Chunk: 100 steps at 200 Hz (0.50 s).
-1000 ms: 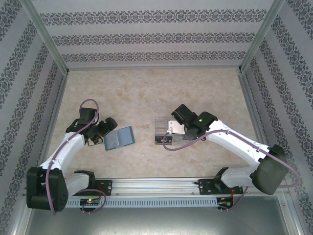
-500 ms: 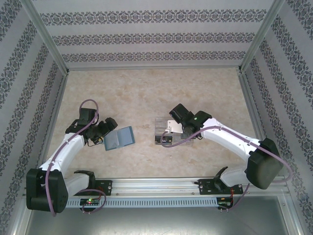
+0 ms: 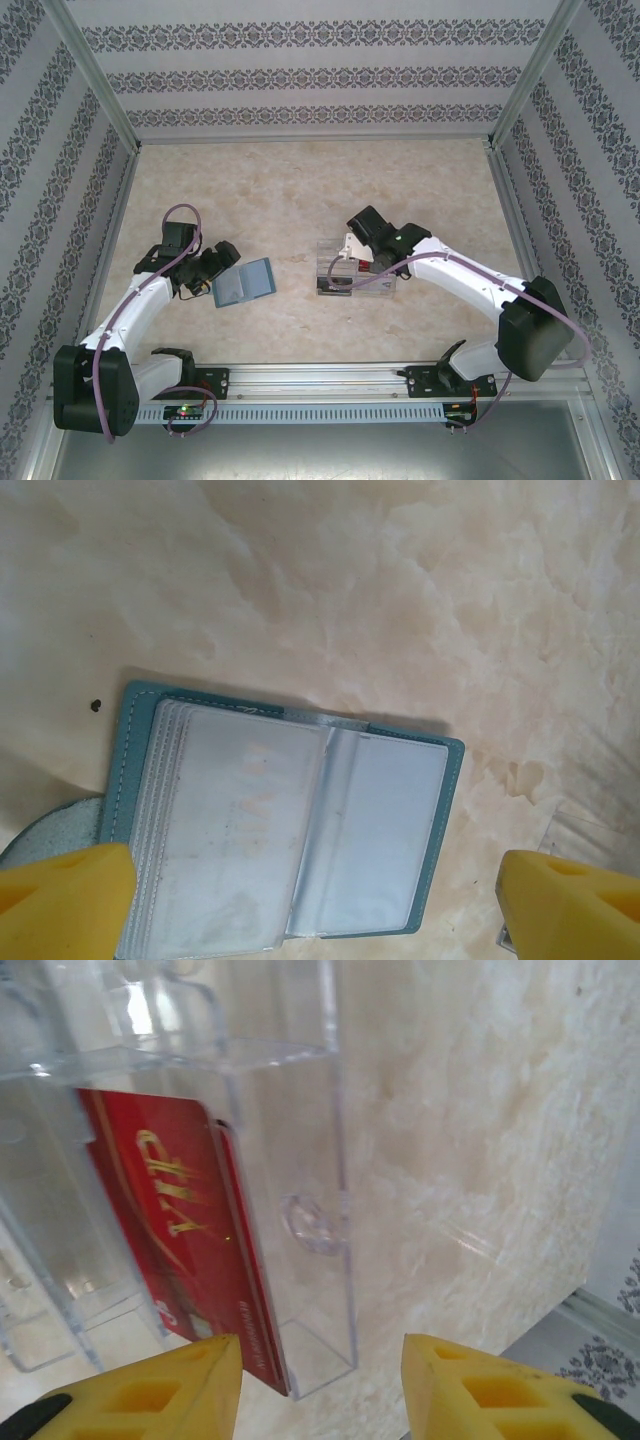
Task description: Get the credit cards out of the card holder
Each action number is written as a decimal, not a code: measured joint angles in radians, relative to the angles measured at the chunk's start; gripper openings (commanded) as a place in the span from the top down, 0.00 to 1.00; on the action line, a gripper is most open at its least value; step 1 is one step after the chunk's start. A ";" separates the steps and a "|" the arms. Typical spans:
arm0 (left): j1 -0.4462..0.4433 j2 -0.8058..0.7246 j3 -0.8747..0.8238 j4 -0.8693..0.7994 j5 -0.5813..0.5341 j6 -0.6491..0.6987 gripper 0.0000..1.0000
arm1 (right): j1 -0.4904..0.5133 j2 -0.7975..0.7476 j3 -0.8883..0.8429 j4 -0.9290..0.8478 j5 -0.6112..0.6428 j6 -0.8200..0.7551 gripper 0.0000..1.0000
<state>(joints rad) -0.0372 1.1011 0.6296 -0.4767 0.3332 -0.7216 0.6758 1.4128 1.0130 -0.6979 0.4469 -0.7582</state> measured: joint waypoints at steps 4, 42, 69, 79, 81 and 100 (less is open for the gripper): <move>0.000 0.000 0.000 0.000 0.000 0.000 0.06 | -0.002 0.001 0.002 0.000 0.005 0.009 0.55; 0.000 0.000 -0.002 0.000 0.003 0.000 0.06 | -0.005 0.005 0.049 0.000 0.016 0.104 0.63; 0.000 0.001 -0.003 0.000 0.003 0.000 0.07 | 0.030 0.005 0.105 -0.001 0.011 0.198 0.76; 0.000 0.003 -0.007 0.000 0.003 0.000 0.07 | 0.065 0.006 0.134 -0.005 0.007 0.243 0.78; 0.000 0.003 -0.009 0.000 0.003 0.000 0.07 | 0.074 0.006 0.140 -0.004 0.003 0.249 0.78; 0.000 0.016 -0.016 -0.003 0.002 -0.001 0.09 | 0.146 0.033 0.220 -0.009 -0.022 0.354 0.89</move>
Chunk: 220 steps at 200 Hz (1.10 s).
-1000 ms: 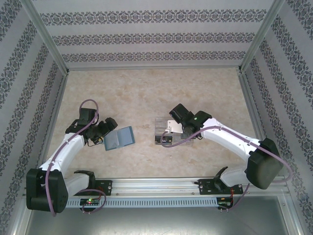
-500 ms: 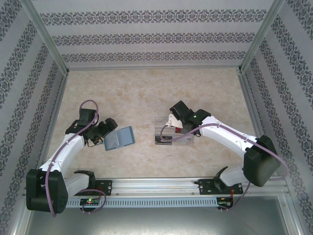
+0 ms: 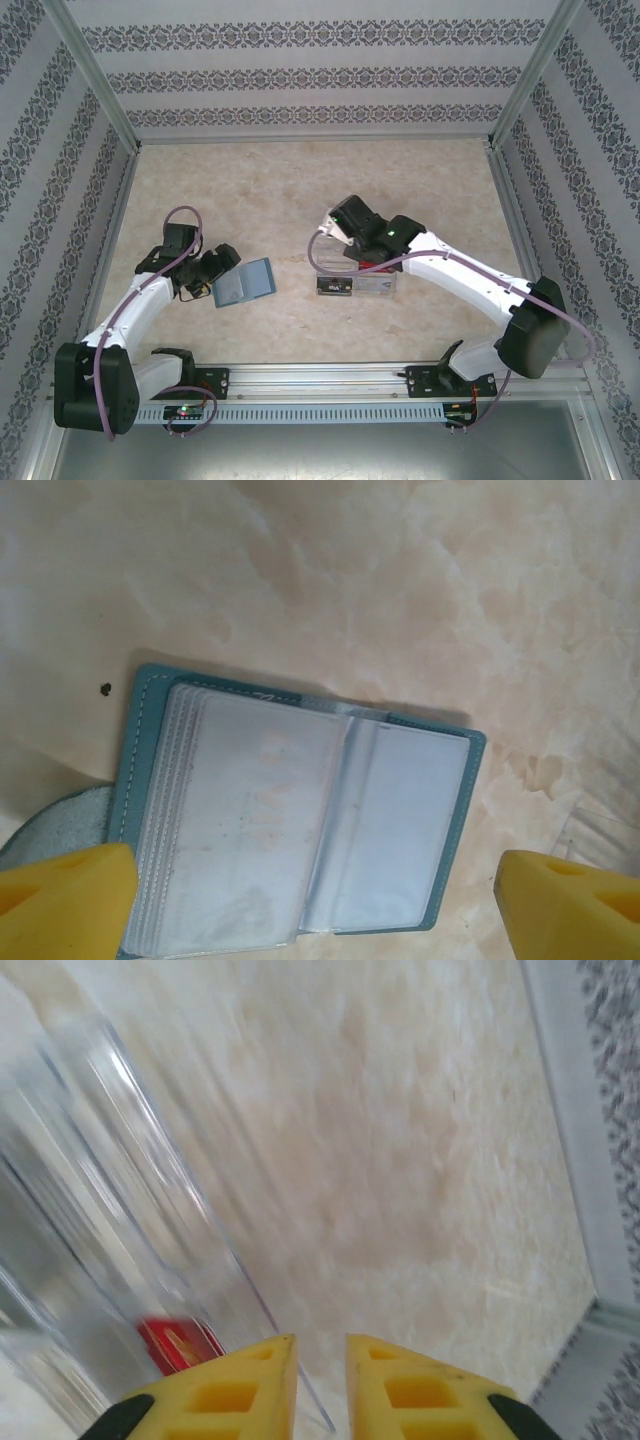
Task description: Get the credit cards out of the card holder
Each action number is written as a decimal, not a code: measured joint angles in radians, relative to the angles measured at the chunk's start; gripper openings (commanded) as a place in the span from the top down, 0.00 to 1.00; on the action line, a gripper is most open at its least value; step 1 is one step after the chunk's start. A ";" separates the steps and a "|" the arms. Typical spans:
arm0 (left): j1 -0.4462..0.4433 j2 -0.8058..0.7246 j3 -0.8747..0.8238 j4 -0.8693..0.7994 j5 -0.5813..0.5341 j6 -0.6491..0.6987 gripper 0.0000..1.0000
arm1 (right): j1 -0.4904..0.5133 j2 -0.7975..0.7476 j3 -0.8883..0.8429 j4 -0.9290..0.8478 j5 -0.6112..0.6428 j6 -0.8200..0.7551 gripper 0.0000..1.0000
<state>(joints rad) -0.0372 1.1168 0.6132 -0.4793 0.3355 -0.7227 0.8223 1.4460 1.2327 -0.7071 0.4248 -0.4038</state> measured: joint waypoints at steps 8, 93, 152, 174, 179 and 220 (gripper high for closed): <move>0.000 0.005 -0.003 0.000 0.000 0.000 0.11 | 0.024 0.029 0.046 0.001 -0.016 0.055 0.94; 0.000 0.009 -0.035 0.001 0.054 -0.026 0.29 | 0.082 0.360 0.272 0.039 -0.333 0.650 1.00; 0.000 0.034 -0.049 0.019 0.084 -0.030 0.33 | 0.099 0.520 0.310 0.103 -0.489 0.832 1.00; 0.000 0.060 -0.052 0.034 0.090 -0.030 0.33 | 0.100 0.570 0.325 0.111 -0.520 0.866 1.00; 0.000 0.067 -0.053 0.039 0.091 -0.030 0.33 | 0.101 0.581 0.329 0.114 -0.525 0.872 1.00; 0.000 0.113 -0.058 0.056 0.101 -0.030 0.33 | 0.105 0.652 0.360 0.122 -0.564 0.903 0.99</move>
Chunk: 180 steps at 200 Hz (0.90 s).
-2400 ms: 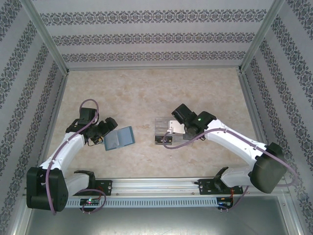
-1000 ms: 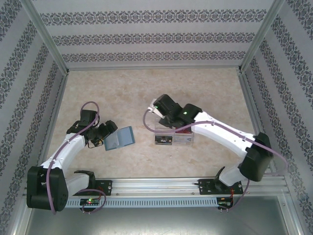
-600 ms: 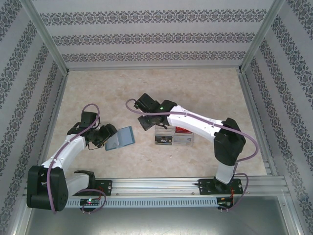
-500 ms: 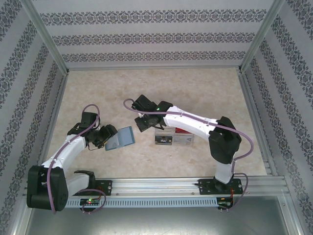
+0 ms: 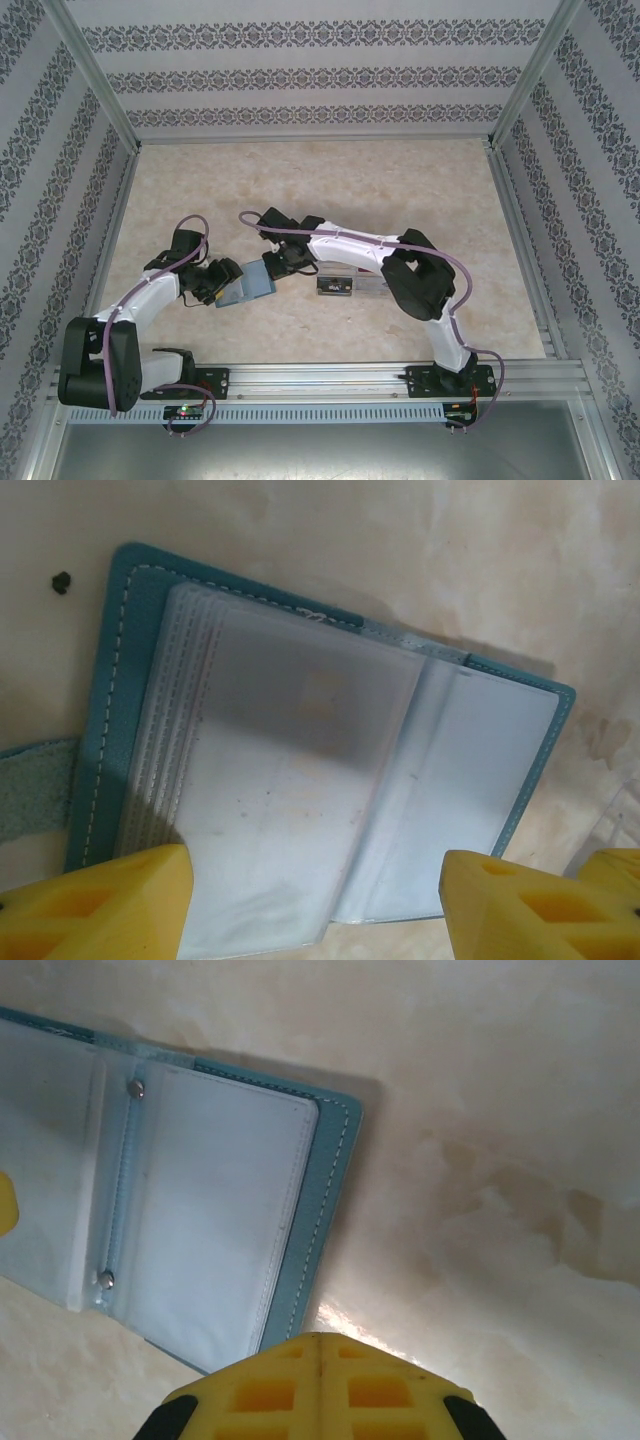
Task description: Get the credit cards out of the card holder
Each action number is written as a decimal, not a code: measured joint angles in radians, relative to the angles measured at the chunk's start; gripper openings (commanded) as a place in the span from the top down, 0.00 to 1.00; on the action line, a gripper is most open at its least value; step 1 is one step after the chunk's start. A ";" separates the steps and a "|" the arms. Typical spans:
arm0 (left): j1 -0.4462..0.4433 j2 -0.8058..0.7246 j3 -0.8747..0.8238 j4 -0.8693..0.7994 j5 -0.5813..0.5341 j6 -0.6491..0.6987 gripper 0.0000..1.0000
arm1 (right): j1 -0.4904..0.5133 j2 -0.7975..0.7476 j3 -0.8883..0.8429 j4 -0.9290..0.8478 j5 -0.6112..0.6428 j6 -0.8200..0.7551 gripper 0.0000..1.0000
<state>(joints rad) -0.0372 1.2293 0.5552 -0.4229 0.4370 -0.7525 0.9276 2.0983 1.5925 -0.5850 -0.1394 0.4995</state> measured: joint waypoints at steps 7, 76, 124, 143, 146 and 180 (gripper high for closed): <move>0.000 0.002 0.000 0.003 0.000 0.000 0.33 | 0.000 0.011 0.004 0.002 -0.006 0.003 1.00; 0.000 0.007 0.000 0.005 -0.001 0.001 0.33 | 0.005 0.082 0.017 0.010 -0.035 0.028 0.99; -0.001 0.026 0.000 0.038 0.019 0.001 0.33 | 0.006 0.089 0.030 0.003 -0.035 0.030 0.99; -0.003 0.044 0.000 0.067 0.040 0.000 0.33 | 0.006 0.091 0.032 0.002 -0.035 0.031 0.99; -0.003 0.047 0.000 0.072 0.044 0.000 0.33 | 0.006 0.091 0.032 0.002 -0.035 0.033 0.99; -0.017 0.076 0.005 0.126 0.085 -0.005 0.34 | 0.006 0.095 0.035 -0.002 -0.035 0.039 0.99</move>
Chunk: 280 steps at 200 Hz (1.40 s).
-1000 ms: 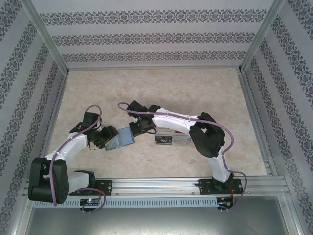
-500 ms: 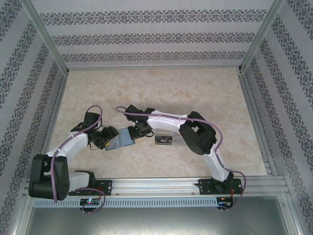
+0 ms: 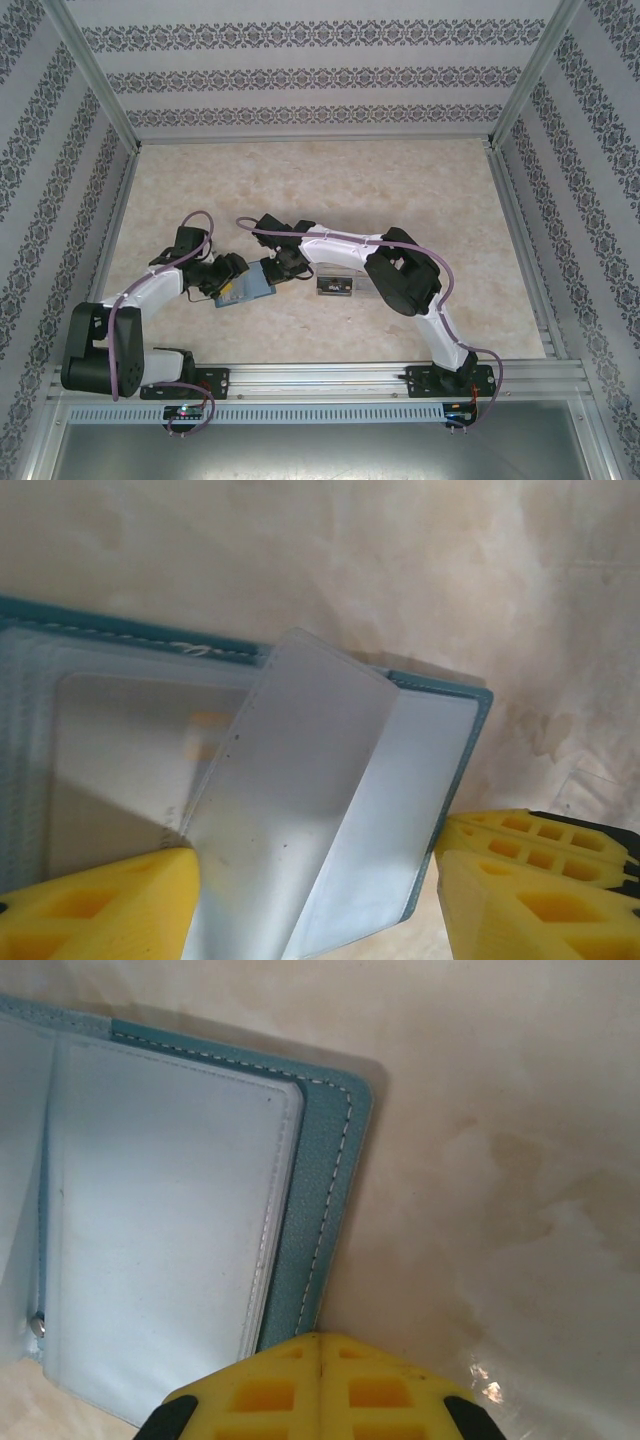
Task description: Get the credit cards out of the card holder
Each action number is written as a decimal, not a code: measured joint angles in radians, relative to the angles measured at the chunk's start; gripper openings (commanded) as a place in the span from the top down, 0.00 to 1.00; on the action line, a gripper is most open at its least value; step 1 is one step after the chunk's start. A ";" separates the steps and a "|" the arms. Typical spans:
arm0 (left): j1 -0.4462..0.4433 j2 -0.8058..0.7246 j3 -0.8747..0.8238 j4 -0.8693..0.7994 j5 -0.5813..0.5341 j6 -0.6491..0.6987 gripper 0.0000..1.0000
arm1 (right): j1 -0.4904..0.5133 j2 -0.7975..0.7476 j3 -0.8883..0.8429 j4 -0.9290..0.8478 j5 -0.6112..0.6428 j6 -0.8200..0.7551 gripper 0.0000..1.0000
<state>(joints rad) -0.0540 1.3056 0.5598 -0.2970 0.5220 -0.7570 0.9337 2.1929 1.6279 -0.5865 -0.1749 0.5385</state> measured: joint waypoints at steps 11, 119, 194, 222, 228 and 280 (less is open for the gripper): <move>-0.005 0.006 0.002 0.010 0.008 -0.003 0.34 | 0.000 0.001 0.000 0.000 0.000 0.003 0.99; -0.026 -0.024 -0.006 0.142 0.142 -0.040 0.34 | 0.012 0.008 0.011 0.005 -0.037 0.009 0.98; -0.025 -0.179 0.024 0.052 0.055 -0.023 0.34 | 0.012 0.008 0.012 0.005 -0.036 0.009 0.96; -0.014 -0.197 0.040 -0.047 -0.086 -0.005 0.34 | 0.012 0.008 0.013 0.005 -0.036 0.009 0.96; -0.009 -0.196 0.040 -0.067 -0.109 -0.002 0.34 | 0.012 0.008 0.013 0.005 -0.037 0.009 0.96; 0.004 -0.145 0.039 -0.145 -0.230 0.016 0.34 | 0.012 0.008 0.013 0.005 -0.037 0.009 0.96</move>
<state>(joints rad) -0.0502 1.1606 0.5983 -0.4419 0.2916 -0.7414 0.9455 2.2013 1.6409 -0.5816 -0.2115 0.5476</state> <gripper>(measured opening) 0.662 0.065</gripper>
